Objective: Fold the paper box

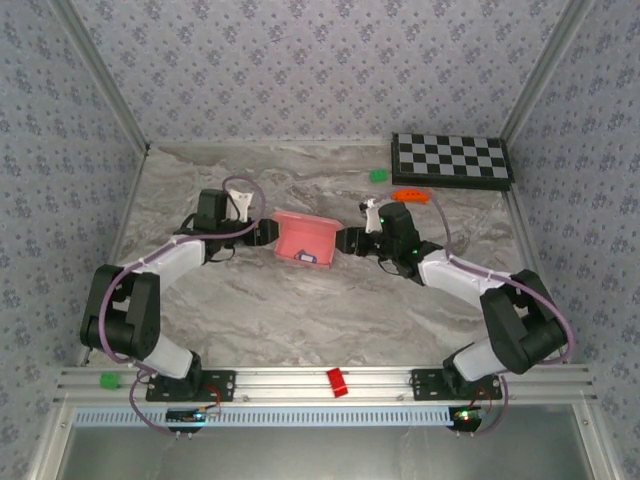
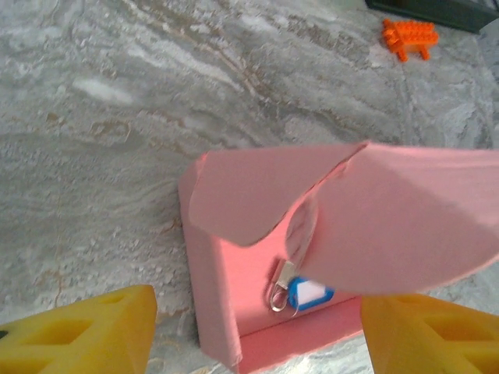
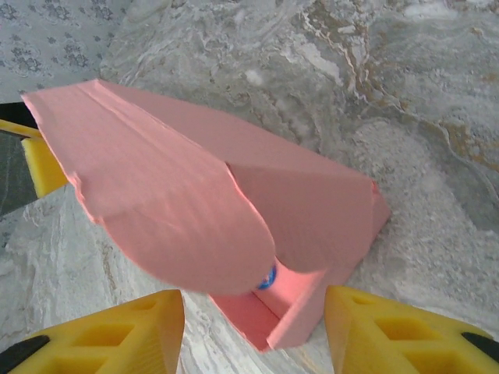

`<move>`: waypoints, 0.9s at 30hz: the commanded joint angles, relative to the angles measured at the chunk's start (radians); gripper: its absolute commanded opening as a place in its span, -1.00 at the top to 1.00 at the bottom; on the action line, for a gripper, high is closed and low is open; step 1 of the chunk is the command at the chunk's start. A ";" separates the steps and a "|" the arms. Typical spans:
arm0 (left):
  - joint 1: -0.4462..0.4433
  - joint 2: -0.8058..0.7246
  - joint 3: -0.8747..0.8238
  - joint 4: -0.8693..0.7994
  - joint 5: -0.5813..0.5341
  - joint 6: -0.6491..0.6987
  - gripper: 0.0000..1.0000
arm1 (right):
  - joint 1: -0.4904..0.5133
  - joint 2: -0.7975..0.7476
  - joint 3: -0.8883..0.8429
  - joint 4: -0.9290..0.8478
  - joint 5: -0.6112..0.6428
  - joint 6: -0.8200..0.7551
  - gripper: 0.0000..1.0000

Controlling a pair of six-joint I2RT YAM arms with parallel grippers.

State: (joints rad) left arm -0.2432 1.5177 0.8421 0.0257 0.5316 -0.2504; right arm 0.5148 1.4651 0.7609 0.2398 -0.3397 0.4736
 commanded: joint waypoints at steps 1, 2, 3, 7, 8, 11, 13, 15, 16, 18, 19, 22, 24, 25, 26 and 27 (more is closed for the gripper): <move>-0.007 0.020 0.051 0.045 0.036 0.037 -0.39 | 0.007 0.026 0.050 -0.001 0.046 -0.034 -0.05; -0.007 0.027 0.056 0.045 0.037 0.043 -0.39 | 0.008 0.032 0.057 -0.003 0.050 -0.037 -0.05; -0.008 0.035 0.059 0.047 0.034 0.047 -0.39 | 0.008 0.037 0.063 -0.002 0.053 -0.037 -0.05; -0.010 0.065 0.080 0.055 0.053 0.054 -0.39 | 0.008 0.065 0.088 -0.005 0.043 -0.039 -0.04; -0.011 0.070 0.084 0.059 0.062 0.056 -0.39 | 0.008 0.072 0.093 -0.009 0.040 -0.038 -0.03; -0.019 0.075 0.084 0.074 0.075 0.057 -0.37 | 0.011 0.084 0.100 -0.004 0.041 -0.036 0.02; -0.026 0.078 0.085 0.079 0.078 0.060 -0.36 | 0.011 0.091 0.103 -0.005 0.043 -0.034 0.05; -0.030 0.081 0.089 0.081 0.078 0.064 -0.35 | 0.013 0.097 0.109 -0.008 0.043 -0.036 0.07; -0.032 0.081 0.089 0.083 0.077 0.065 -0.33 | 0.014 0.100 0.109 -0.010 0.044 -0.034 0.08; -0.033 0.079 0.087 0.092 0.071 0.063 -0.32 | 0.013 0.104 0.112 -0.010 0.046 -0.034 0.09; -0.034 0.080 0.088 0.091 0.064 0.066 -0.31 | 0.013 0.104 0.111 -0.012 0.049 -0.034 0.10; -0.035 0.075 0.088 0.089 0.037 0.075 -0.30 | 0.013 0.107 0.112 -0.020 0.064 -0.036 0.12; -0.034 0.072 0.084 0.092 0.031 0.077 -0.29 | 0.013 0.109 0.113 -0.023 0.072 -0.035 0.13; -0.036 0.072 0.084 0.095 0.033 0.077 -0.29 | 0.013 0.109 0.112 -0.022 0.073 -0.035 0.15; -0.037 0.072 0.083 0.098 0.036 0.077 -0.29 | 0.013 0.112 0.114 -0.024 0.074 -0.033 0.16; -0.038 0.073 0.084 0.101 0.039 0.078 -0.29 | 0.013 0.114 0.115 -0.024 0.075 -0.033 0.18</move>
State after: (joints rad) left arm -0.2745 1.5879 0.9009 0.0944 0.5640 -0.1982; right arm 0.5224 1.5661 0.8448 0.2348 -0.2886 0.4538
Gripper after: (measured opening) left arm 0.643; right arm 0.415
